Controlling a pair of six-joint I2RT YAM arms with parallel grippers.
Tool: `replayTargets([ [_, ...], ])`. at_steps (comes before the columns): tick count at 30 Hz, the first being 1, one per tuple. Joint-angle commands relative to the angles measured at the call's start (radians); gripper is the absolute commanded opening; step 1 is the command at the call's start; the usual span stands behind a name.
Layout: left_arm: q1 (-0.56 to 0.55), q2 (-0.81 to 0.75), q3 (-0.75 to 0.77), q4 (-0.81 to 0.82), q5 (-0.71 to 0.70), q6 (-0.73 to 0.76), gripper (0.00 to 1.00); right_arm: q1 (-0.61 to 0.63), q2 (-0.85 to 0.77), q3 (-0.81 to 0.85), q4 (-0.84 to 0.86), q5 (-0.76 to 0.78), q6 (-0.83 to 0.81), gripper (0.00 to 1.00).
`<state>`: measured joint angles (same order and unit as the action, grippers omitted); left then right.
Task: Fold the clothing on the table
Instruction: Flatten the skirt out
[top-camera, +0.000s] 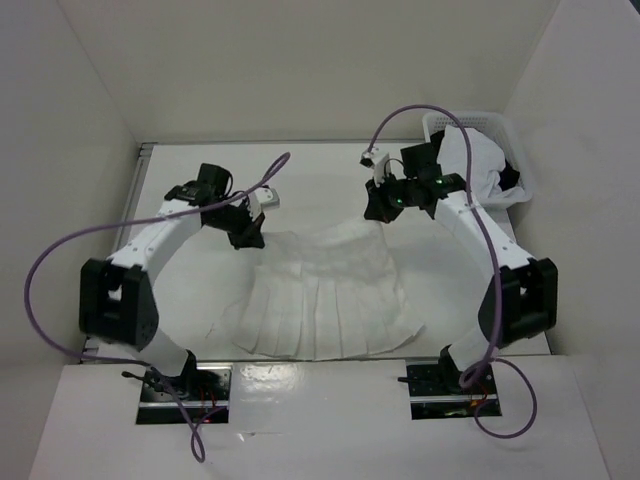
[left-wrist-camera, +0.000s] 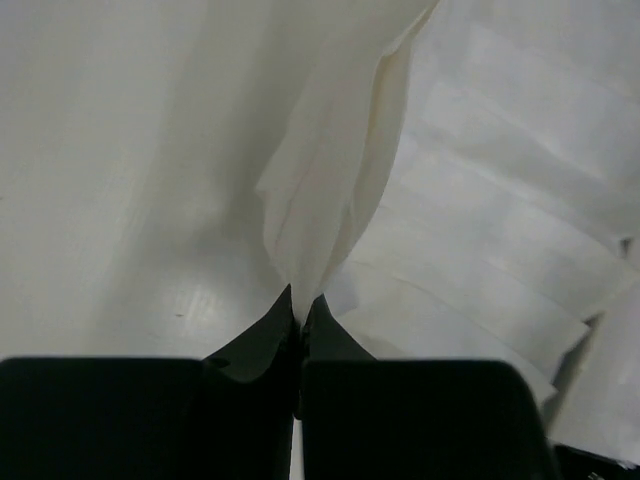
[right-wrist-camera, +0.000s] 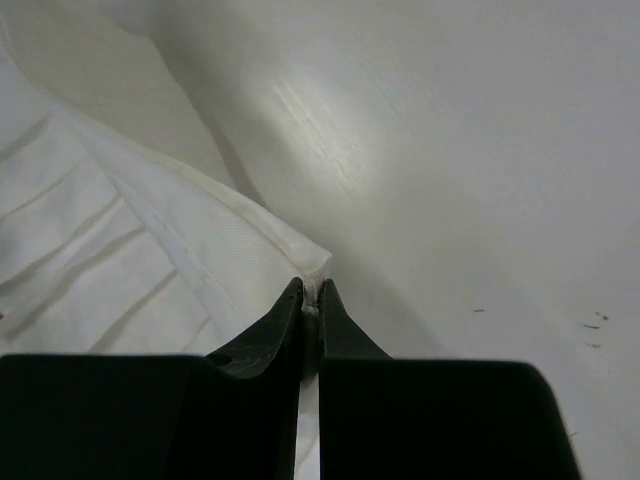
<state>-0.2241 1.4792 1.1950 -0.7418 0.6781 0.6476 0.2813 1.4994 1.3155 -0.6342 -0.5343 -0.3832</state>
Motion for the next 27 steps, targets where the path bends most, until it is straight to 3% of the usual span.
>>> replayTargets([
  [1,0.066,0.181,0.115,0.079,-0.021,0.043,0.00,-0.005,0.117,0.071,0.131,0.082,-0.017,0.00],
  [7,0.103,0.429,0.334,0.082,-0.093,0.034,0.02,-0.005,0.294,0.159,0.209,0.171,-0.026,0.00],
  [11,0.112,0.451,0.365,0.171,-0.115,0.011,0.17,-0.005,0.413,0.238,0.235,0.198,-0.026,0.00],
  [15,0.112,0.460,0.409,0.242,-0.126,-0.032,0.27,-0.005,0.504,0.330,0.235,0.233,-0.006,0.00],
  [18,0.112,0.460,0.422,0.294,-0.161,-0.089,0.49,-0.005,0.551,0.395,0.235,0.292,0.029,0.02],
  [19,0.112,0.451,0.422,0.314,-0.170,-0.107,0.62,-0.005,0.561,0.412,0.235,0.313,0.038,0.12],
  [20,0.112,0.451,0.422,0.341,-0.190,-0.120,0.66,-0.005,0.561,0.444,0.248,0.367,0.050,0.43],
  [21,0.112,0.440,0.422,0.357,-0.212,-0.153,0.72,-0.005,0.574,0.461,0.248,0.391,0.078,0.57],
  [22,0.112,0.425,0.422,0.380,-0.239,-0.178,0.90,-0.005,0.575,0.478,0.248,0.416,0.092,0.63],
  [23,0.121,0.414,0.413,0.418,-0.267,-0.201,0.99,-0.005,0.575,0.499,0.257,0.447,0.110,0.70],
  [27,0.170,0.290,0.318,0.525,-0.347,-0.356,0.99,-0.005,0.477,0.481,0.295,0.606,0.226,0.91],
])
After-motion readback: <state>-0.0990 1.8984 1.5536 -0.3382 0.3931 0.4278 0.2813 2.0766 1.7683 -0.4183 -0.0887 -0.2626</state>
